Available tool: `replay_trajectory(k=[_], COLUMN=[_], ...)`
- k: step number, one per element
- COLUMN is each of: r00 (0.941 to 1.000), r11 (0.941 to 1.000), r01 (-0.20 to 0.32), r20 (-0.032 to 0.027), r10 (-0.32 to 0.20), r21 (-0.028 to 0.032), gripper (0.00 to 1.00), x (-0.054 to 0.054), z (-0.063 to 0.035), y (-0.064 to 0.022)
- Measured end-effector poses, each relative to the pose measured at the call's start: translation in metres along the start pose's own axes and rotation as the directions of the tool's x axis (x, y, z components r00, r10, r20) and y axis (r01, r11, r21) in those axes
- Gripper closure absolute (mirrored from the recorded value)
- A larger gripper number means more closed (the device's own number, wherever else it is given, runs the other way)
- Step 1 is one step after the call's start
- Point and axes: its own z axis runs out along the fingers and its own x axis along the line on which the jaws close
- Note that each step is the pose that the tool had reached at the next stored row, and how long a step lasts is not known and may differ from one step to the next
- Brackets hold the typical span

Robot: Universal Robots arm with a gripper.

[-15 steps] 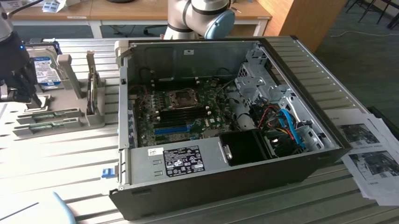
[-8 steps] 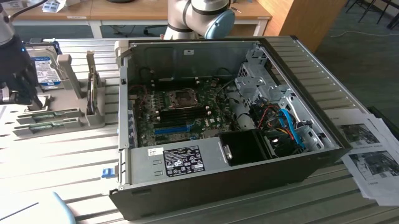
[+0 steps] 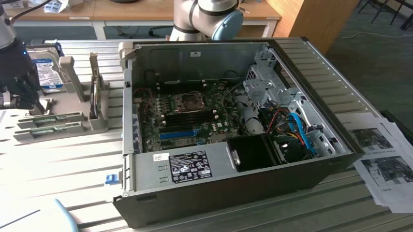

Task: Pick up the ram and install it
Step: 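Pick up the ram and move it above insertion slot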

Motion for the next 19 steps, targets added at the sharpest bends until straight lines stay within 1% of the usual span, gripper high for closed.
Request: replay_trajectory(k=[9,10,11,13,14,19], r00=[1.0000,1.0000,1.0000,1.0000,1.0000,1.0000], r11=[1.0000,1.0000,1.0000,1.0000,1.0000,1.0000], r01=[0.000,0.000,0.000,0.000,0.000,0.000], r20=[0.0000,0.0000,0.0000,0.0000,0.0001,0.0000], r10=[0.000,0.000,0.000,0.000,0.000,0.000], r21=[0.0000,0.0000,0.0000,0.0001,0.0000,0.0000], gripper=[0.91,0.90,0.85,0.85,0.78,0.78], x=[0.0000,0.0000,0.0000,0.0000,0.0000,0.0000], z=[0.0000,0.0000,0.0000,0.0000,0.0000,0.0000], y=[0.0000,0.0000,0.0000,0.0000,0.0000,0.0000])
